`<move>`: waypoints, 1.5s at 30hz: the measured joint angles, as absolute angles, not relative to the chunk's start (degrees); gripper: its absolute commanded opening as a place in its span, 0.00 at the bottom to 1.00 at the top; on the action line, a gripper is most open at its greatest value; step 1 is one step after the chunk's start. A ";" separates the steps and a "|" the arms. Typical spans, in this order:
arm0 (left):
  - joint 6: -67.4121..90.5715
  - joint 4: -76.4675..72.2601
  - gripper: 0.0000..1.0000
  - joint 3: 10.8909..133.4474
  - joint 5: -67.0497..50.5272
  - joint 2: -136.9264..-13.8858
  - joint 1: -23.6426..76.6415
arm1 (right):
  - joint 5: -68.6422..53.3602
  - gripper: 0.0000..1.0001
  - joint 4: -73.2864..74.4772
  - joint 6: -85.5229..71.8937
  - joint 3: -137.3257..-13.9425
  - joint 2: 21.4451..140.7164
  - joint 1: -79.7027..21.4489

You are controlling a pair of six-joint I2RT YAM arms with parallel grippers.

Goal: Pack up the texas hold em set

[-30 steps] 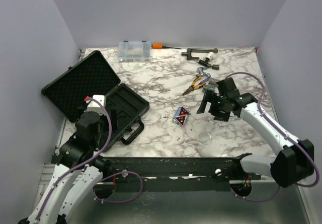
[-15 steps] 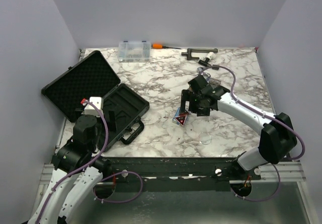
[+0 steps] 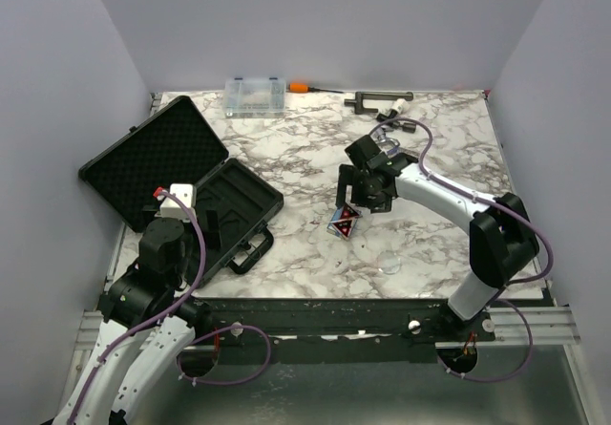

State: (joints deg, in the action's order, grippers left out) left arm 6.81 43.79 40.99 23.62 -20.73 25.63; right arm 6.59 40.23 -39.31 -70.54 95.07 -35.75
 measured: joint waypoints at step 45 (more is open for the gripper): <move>6.81 43.79 0.99 40.77 23.59 -21.19 25.63 | 13.91 0.55 35.75 -40.05 -54.63 92.55 -37.06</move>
State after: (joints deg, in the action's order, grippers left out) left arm 6.81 43.79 40.77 23.59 -21.19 25.63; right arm 13.91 35.75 -40.05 -54.63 92.55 -37.06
